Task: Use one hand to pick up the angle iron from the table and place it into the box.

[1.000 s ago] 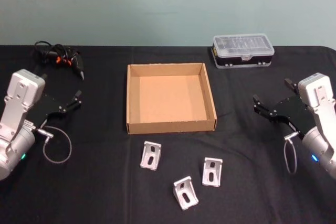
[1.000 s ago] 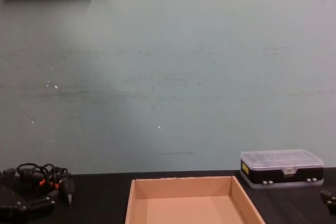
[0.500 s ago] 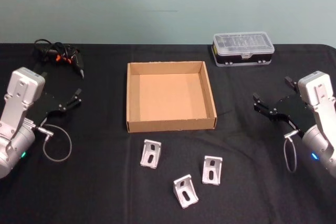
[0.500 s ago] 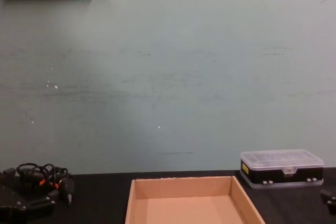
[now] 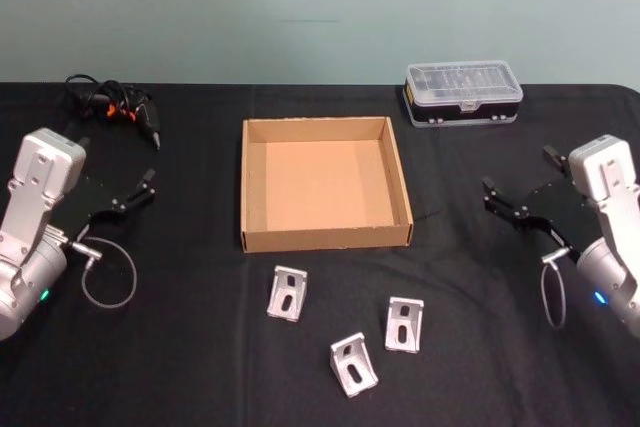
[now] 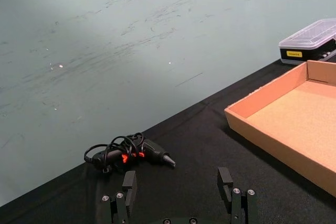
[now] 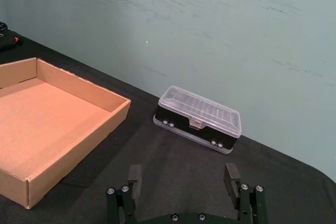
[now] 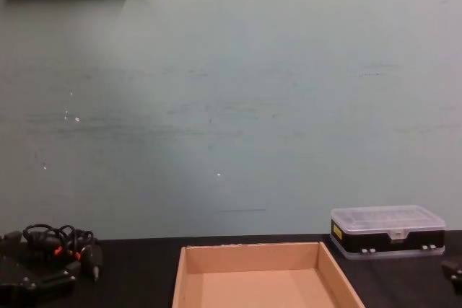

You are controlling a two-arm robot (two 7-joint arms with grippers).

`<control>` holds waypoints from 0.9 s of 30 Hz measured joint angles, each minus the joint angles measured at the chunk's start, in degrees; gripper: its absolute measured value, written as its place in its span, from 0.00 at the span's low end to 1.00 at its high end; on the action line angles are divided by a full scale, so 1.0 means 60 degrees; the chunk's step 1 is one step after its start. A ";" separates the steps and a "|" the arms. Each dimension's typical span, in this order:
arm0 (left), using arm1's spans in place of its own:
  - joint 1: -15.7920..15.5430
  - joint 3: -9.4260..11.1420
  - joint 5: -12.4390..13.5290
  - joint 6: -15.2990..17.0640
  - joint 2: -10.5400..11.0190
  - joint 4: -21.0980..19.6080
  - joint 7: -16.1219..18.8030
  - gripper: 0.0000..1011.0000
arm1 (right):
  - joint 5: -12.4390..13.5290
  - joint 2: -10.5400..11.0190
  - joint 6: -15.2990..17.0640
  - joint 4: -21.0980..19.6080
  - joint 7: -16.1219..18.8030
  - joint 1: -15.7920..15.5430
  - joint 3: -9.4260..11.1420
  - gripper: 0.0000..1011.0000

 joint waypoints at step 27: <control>0.0000 0.0000 0.0000 0.0000 0.0000 0.0000 0.0000 1.00 | 0.1337 0.1681 0.0889 -0.3499 0.2576 -0.1334 0.1367 0.99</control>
